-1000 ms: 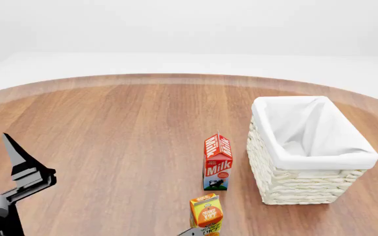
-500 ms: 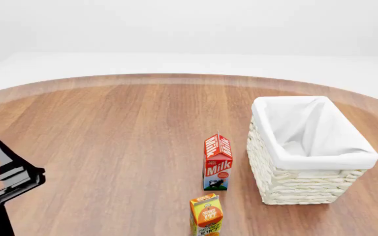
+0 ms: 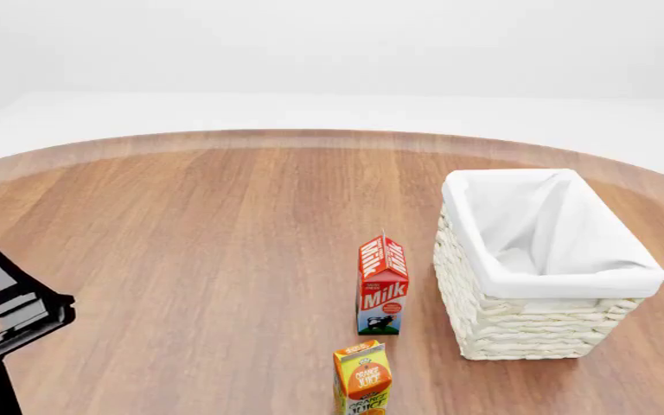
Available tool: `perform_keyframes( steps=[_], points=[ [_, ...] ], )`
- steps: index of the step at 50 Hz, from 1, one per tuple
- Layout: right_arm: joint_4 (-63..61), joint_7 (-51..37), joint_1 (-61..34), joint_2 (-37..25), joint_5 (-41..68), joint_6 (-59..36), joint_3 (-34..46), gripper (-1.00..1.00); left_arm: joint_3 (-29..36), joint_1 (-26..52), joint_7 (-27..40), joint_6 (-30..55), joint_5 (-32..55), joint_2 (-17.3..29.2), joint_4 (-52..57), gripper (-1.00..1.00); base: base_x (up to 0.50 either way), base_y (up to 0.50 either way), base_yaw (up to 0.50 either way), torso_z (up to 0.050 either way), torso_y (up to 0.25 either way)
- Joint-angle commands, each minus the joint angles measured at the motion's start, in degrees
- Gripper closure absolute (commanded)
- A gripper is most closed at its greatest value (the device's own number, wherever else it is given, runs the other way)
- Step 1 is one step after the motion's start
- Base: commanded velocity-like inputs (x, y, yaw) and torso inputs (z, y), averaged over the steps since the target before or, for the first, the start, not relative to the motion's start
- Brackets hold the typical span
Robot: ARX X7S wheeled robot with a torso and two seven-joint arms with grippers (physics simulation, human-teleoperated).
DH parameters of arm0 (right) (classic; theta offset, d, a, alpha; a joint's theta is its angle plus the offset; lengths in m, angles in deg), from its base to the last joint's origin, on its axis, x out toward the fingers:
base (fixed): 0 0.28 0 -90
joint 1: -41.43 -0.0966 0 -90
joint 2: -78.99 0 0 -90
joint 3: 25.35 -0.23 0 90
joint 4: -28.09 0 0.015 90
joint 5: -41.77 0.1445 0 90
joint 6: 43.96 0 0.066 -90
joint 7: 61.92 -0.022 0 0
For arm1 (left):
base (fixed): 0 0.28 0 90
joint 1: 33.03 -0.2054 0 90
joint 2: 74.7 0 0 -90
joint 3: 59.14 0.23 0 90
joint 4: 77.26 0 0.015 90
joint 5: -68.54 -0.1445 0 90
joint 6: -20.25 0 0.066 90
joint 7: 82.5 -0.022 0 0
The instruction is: Pick up the cream cheese box and the butter, and put them in the basket.
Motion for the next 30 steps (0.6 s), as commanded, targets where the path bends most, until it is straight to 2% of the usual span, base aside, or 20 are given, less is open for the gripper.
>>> perform_keyframes(
  steps=[1, 30],
  points=[
    [0.1, 3.7, -1.1, 1.5, -1.0, -1.3, 0.5, -1.0, -1.4, -0.1, -1.1, -0.1, -1.2, -1.1, -0.2, -1.0, 0.0, 0.0, 0.0, 0.0, 0.0],
    [4.3, 7.4, -0.7, 1.7, 0.9, 0.1, 0.5, -1.0, -1.5, 0.1, -0.9, -0.1, -0.9, -0.9, -0.5, -1.0, 0.0, 0.0, 0.0, 0.0, 0.0]
  ],
)
